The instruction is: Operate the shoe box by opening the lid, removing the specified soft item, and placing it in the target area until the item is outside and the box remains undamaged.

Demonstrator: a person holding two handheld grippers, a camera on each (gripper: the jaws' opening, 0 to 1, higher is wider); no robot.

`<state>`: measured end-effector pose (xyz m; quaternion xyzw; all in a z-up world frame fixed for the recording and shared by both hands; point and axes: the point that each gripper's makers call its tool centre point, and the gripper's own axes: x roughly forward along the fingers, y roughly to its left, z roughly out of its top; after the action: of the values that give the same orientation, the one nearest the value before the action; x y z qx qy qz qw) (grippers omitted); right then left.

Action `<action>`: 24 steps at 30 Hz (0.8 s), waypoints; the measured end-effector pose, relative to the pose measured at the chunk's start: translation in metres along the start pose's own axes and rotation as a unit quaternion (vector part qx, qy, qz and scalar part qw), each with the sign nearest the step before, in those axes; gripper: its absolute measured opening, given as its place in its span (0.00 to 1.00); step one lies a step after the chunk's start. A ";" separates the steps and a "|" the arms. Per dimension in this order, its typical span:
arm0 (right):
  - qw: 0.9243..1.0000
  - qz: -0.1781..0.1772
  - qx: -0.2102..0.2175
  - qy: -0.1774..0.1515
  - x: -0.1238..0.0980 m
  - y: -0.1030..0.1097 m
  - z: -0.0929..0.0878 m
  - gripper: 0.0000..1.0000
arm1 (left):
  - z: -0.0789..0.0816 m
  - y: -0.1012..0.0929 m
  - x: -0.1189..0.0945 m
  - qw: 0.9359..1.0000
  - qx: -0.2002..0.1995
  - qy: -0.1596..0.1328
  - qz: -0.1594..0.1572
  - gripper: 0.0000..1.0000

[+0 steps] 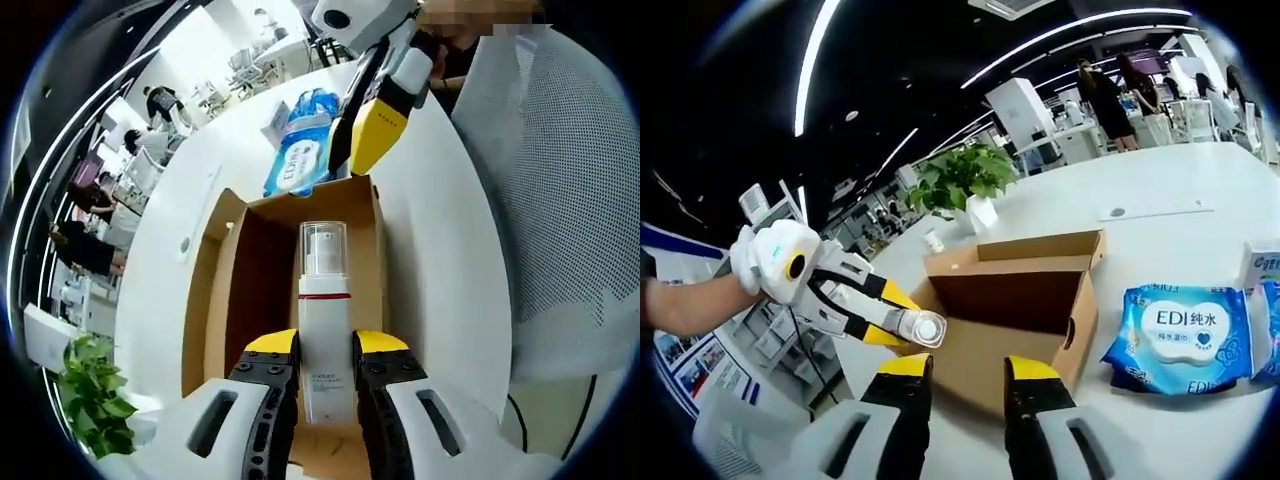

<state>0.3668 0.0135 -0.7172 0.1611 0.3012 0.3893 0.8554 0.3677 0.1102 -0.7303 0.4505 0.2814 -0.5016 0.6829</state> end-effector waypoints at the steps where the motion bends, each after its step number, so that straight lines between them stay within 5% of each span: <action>1: 1.000 0.002 0.000 0.000 0.000 0.001 0.000 0.25 | 0.001 -0.001 0.000 1.000 0.001 -0.001 0.000 0.19; 24: 0.999 0.048 0.024 0.008 0.006 0.027 -0.006 0.26 | 0.032 -0.017 0.001 0.999 0.041 -0.031 0.002 0.19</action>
<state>0.3507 0.0358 -0.7100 0.1931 0.3091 0.4237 0.8292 0.3498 0.0797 -0.7227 0.4630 0.2382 -0.5250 0.6733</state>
